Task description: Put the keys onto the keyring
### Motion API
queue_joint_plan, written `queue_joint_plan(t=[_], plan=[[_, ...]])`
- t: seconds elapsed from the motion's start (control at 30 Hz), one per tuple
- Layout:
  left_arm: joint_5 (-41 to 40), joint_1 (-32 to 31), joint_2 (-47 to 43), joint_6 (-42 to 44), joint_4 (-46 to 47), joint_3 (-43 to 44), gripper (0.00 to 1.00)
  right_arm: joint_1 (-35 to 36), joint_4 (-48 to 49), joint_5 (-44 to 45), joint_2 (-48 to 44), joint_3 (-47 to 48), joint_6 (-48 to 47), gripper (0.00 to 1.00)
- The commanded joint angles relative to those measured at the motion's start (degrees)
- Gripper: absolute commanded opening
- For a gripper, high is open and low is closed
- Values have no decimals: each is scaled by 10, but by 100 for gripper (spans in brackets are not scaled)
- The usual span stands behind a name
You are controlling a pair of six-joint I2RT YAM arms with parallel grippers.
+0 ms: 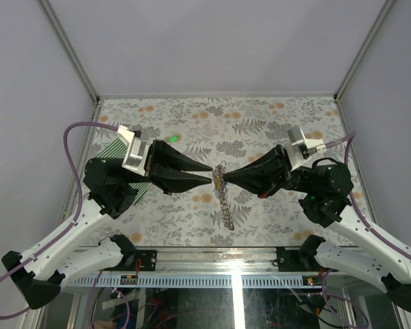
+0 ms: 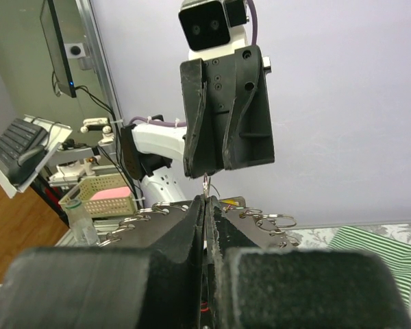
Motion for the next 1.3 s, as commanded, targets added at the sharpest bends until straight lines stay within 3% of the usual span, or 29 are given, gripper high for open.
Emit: queue_joint_plan(t=[0.0, 0.2, 0.73, 1.27], plan=[[-42, -4, -3, -15, 31, 1, 31, 0, -6, 13, -17, 20, -59, 0], [-34, -8, 21, -60, 84, -10, 35, -1, -36, 23, -18, 28, -86, 0], [-60, -20, 29, -38, 39, -26, 35, 0, -22, 45, -33, 18, -93, 0], [-62, -26, 44, -35, 29, -16, 20, 0, -21, 48, -28, 14, -89, 0]])
